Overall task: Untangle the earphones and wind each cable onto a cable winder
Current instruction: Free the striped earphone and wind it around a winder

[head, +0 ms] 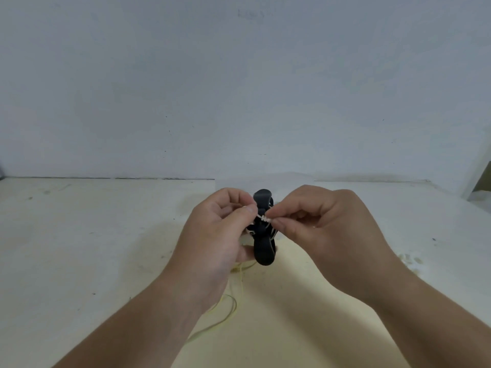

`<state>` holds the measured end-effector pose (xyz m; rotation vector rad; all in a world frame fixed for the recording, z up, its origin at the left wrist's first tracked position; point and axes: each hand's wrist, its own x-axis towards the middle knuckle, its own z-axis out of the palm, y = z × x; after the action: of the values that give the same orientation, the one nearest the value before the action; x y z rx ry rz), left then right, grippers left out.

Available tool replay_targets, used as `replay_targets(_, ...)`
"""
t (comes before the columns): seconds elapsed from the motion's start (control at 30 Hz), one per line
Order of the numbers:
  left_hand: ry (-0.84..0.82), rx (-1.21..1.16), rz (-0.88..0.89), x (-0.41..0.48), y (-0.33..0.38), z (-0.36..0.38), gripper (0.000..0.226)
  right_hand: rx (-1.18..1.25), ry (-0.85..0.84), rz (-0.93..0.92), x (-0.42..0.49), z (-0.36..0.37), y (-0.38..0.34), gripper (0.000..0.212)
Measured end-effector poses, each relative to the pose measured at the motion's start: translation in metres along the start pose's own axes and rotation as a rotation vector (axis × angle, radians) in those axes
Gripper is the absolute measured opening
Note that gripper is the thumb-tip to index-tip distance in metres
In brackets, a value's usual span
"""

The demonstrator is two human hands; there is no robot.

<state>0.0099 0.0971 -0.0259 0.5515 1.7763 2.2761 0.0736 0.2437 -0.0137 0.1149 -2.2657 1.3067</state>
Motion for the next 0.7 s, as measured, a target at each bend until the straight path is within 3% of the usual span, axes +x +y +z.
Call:
replay_targets(0.27,-0.054,-0.020,0.039,-0.0005,0.0028,-0.0036,0.012,0.122,-0.003,0.028,0.0003,-0.0025,-0.0043,0.021)
replay_targets(0.7,-0.072,0.057,0.104,-0.0011,0.0017,-0.0044,0.027,0.042,-0.053,0.007,0.0013,-0.0070,-0.0051,0.020)
